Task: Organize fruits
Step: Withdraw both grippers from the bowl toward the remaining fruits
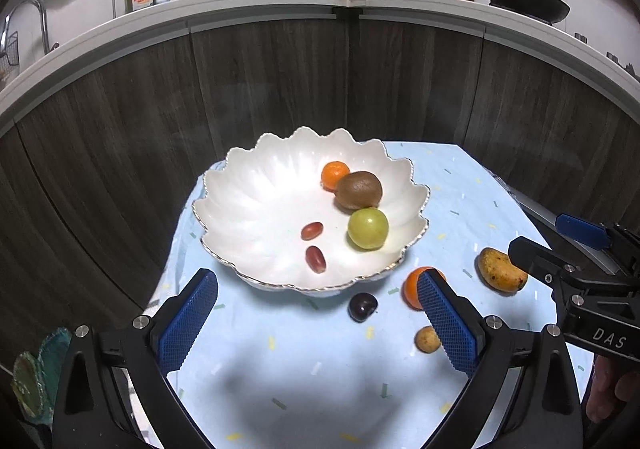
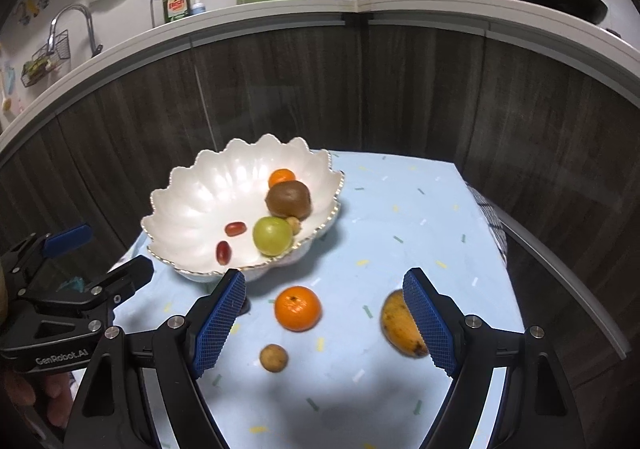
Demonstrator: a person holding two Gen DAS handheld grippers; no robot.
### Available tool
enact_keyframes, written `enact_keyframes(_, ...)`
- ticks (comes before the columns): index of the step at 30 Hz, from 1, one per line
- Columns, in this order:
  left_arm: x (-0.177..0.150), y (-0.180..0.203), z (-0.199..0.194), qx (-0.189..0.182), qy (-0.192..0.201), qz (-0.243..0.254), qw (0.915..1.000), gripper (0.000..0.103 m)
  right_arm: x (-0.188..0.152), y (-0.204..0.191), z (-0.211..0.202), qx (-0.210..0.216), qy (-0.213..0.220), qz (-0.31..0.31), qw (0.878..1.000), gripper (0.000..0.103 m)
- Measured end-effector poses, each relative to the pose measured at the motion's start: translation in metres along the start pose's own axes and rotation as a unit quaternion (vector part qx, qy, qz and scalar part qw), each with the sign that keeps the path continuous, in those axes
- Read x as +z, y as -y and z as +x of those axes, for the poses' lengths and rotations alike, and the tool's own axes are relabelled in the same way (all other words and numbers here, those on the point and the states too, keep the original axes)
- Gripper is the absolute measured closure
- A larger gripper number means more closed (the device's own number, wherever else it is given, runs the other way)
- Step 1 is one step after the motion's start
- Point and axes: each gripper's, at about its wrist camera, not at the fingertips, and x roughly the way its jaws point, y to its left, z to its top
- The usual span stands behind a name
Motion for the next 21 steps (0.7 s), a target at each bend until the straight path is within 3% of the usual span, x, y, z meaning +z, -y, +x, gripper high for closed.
enact_keyframes(21,-0.021,0.03,0.005,-0.006,-0.012,0.01,0.9999,0.001,-0.028,0.032,-0.004,-0.022,-0.005,0.024,0.999,0.021)
